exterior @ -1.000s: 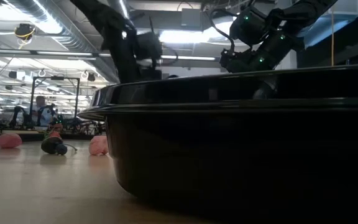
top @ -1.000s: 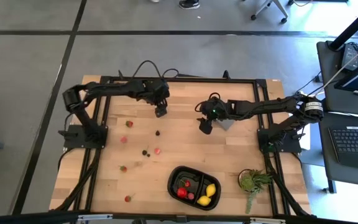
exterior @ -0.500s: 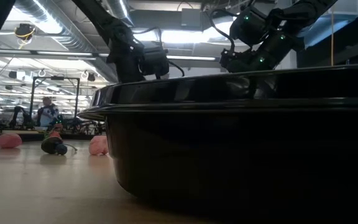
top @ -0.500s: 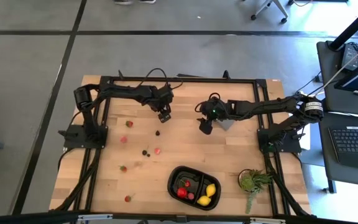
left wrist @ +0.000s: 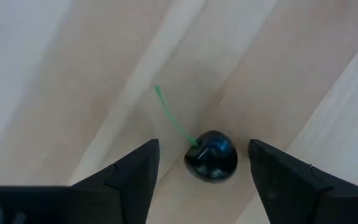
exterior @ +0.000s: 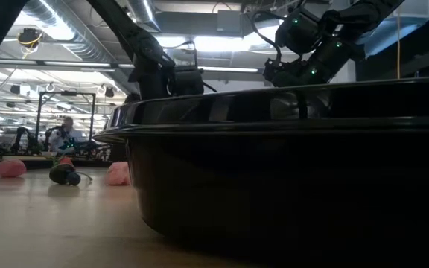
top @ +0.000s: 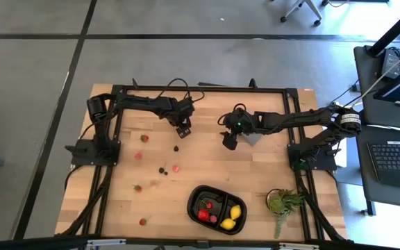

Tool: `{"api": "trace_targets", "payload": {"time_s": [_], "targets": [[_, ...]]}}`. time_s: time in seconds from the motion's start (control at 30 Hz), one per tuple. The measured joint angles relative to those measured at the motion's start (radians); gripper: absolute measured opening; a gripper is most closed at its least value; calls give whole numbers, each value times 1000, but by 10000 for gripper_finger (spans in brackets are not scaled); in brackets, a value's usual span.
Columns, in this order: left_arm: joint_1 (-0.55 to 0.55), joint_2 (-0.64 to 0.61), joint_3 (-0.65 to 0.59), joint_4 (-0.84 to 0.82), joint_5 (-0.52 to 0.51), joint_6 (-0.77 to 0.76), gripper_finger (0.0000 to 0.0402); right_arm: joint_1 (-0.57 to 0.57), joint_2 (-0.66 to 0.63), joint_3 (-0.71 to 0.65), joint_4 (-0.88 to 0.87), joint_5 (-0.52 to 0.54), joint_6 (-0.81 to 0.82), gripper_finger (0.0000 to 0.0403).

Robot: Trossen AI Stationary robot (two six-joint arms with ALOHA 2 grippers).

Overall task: Pick and placing Produce into tupperware
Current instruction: Put the cherry into the black bin

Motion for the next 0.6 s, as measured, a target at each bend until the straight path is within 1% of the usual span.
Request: {"api": "trace_targets", "payload": {"time_s": [0.23, 0.33, 0.53, 0.6], "targets": [[-1, 7, 0, 6, 9, 3, 199, 0, 0, 0, -1, 0, 0, 243], [-1, 7, 0, 7, 13, 25, 173, 0, 0, 0, -1, 0, 2, 243], [-5, 7, 2, 1, 15, 52, 106, 0, 0, 0, -1, 0, 4, 243], [-6, 2, 2, -10, 40, 61, 103, 0, 0, 0, -1, 0, 6, 243]]}}
